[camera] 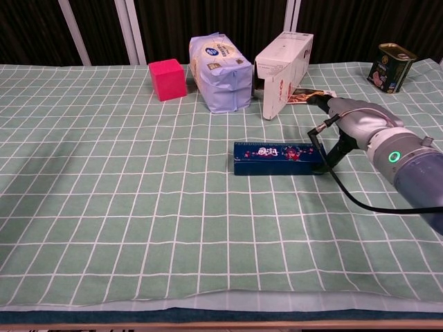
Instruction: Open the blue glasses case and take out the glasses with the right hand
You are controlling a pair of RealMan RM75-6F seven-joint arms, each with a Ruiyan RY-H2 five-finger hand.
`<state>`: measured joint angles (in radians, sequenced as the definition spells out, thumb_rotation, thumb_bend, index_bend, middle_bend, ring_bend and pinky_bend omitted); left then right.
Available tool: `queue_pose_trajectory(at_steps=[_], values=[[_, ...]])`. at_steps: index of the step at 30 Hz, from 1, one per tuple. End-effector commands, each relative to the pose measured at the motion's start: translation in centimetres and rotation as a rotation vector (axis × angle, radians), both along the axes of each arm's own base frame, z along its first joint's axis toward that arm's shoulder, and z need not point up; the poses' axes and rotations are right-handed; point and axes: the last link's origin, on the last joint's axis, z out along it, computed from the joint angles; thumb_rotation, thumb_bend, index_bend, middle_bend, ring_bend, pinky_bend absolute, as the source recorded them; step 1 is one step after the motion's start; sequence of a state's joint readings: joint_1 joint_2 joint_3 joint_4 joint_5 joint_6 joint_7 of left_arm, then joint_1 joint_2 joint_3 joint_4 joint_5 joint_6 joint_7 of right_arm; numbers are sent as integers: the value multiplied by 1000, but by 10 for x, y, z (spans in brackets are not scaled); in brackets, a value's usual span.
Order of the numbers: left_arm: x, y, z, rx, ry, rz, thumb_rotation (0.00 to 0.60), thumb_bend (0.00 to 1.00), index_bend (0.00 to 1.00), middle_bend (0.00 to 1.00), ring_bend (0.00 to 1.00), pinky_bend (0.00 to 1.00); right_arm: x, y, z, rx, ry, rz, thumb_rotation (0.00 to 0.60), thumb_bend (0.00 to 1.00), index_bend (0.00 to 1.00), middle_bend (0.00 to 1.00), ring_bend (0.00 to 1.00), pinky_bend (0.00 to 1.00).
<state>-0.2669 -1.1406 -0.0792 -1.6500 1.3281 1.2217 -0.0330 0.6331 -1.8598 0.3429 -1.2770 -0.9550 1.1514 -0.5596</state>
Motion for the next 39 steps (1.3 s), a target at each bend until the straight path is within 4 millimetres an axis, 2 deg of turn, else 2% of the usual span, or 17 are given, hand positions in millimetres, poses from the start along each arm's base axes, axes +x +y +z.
queue_pose_trajectory(at_steps=[1,5,10,18,32,39], values=[[0,0,0,-1,-1,2,600,0,0,0,0,0,1,0,0,3,-5,-2,600,100,0,0,0,239],[0,0,-1,-3,-3,3,600,0,0,0,0,0,6,6,-2,23,-23,18,600,162,14,0,0,239],[1,0,-1,-5,-6,3,600,0,0,0,0,0,17,15,-4,70,-45,50,600,252,134,0,0,239],[0,-1,1,-2,-14,6,600,0,0,0,0,0,27,16,-9,141,-38,74,600,330,220,0,0,239],[0,0,1,-7,-24,12,600,0,0,0,0,0,51,11,-17,185,-51,85,600,437,241,0,0,238],[0,0,1,-11,-30,17,600,0,0,0,0,0,60,12,-25,205,-44,82,600,443,241,0,0,238]])
